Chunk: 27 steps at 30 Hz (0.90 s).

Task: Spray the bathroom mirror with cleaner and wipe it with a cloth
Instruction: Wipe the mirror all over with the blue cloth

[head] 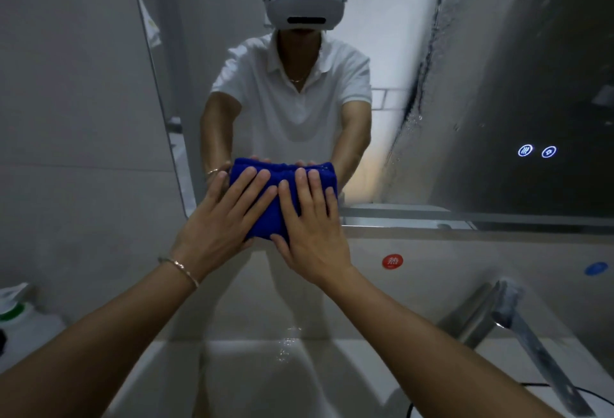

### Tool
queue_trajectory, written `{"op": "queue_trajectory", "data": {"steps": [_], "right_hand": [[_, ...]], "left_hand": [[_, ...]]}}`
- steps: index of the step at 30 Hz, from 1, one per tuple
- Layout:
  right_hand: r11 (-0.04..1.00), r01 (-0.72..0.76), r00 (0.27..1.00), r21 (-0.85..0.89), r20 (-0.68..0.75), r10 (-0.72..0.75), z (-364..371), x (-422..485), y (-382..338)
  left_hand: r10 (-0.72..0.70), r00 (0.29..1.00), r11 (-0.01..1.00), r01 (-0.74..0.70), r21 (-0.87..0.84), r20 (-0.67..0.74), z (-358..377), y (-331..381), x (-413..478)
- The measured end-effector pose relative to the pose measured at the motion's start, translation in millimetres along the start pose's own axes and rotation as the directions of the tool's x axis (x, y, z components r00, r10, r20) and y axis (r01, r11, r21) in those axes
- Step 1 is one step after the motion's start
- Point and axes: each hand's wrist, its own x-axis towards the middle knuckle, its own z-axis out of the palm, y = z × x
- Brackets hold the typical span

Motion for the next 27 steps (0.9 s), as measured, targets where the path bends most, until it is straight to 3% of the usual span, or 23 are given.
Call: {"op": "queue_trajectory", "data": {"steps": [4, 11, 19, 27], "right_hand": [[0.997, -0.074, 0.995, 0.003, -0.070, 0.074, 12, 4, -18], [0.998, 0.055, 0.988, -0.015, -0.146, -0.056, 22, -1, 4], [0.987, 0.159, 0.960, -0.033, -0.227, -0.162, 29, -10, 26], [0.987, 0.135, 0.971, -0.090, -0.188, -0.149, 13, -54, 118]], "left_hand": [[-0.027, 0.999, 0.999, 0.027, 0.030, 0.024, 2, 1, -6], [-0.186, 0.982, 0.981, 0.183, -0.058, -0.047, 12, 28, 7], [-0.340, 0.939, 0.919, 0.344, -0.192, 0.051, 9, 66, 15], [-0.333, 0.942, 0.907, 0.332, -0.260, 0.040, -1, 147, 78]]}}
